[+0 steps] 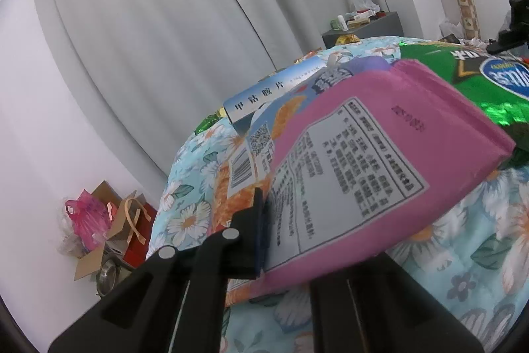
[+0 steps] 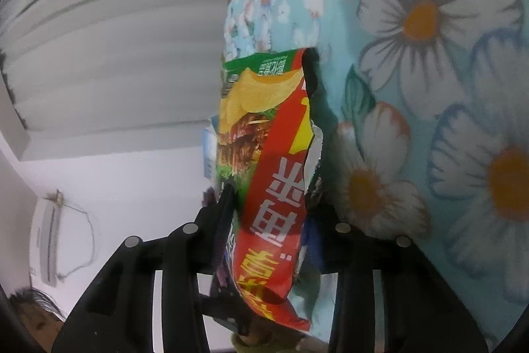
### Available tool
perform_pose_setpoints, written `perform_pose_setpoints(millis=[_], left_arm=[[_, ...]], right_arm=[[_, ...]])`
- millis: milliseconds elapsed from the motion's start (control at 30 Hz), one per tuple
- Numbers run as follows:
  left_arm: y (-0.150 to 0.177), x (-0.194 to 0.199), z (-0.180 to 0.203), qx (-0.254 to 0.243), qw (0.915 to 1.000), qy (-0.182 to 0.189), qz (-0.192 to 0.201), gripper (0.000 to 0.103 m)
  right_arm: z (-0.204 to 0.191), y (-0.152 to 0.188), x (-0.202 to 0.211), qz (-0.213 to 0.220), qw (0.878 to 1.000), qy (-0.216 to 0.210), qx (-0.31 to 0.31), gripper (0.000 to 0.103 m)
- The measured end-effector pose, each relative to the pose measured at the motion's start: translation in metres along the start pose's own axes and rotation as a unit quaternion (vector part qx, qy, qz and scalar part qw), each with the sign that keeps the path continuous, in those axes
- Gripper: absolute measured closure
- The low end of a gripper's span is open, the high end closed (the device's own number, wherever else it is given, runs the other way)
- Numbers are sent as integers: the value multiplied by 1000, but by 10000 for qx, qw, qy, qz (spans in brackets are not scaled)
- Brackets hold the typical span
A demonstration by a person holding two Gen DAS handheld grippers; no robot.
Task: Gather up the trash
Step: 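Grasp the pink snack bag with the left tool and lift it, then carry the pink bag and green-red chip bag toward the blue wastebasket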
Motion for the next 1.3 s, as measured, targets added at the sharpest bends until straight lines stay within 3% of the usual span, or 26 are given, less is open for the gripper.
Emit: perform_pose_setpoints(millis=[67, 300, 533, 767, 867, 1000, 1300], left_arm=[[0, 1, -3, 50, 10000, -8, 14, 99], [-10, 8, -21, 252, 9993, -179, 194, 103], [-25, 24, -34, 335, 9981, -309, 423, 103], [-43, 40, -34, 274, 9963, -388, 710, 103], [-44, 42, -33, 300, 9963, -382, 711, 103], [-40, 45, -34, 392, 9965, -363, 643, 103], [-47, 48, -42, 558, 9959, -325, 631, 103]], right_arm=[[-7, 2, -8, 10, 9998, -199, 10, 85], [-46, 1, -1, 215, 9976, -564, 340, 99], [-77, 1, 14, 274, 9944, -848, 571, 99], [-87, -5, -5, 211, 9931, -991, 585, 100], [-85, -10, -9, 223, 9932, -999, 555, 100], [-87, 7, 15, 217, 9933, -1012, 512, 100], [-80, 6, 4, 155, 9932, -1053, 478, 100]])
Point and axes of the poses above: each gripper's, at about its wrist camera, not at the fingertips, and x roughly against the way its jaws point, z to its right, y to its underside, the point moved 9 cm from there along -x, roughly the way its jaws point, and after that the axes turned 11 degrees about -y, right-handed, at the moved point
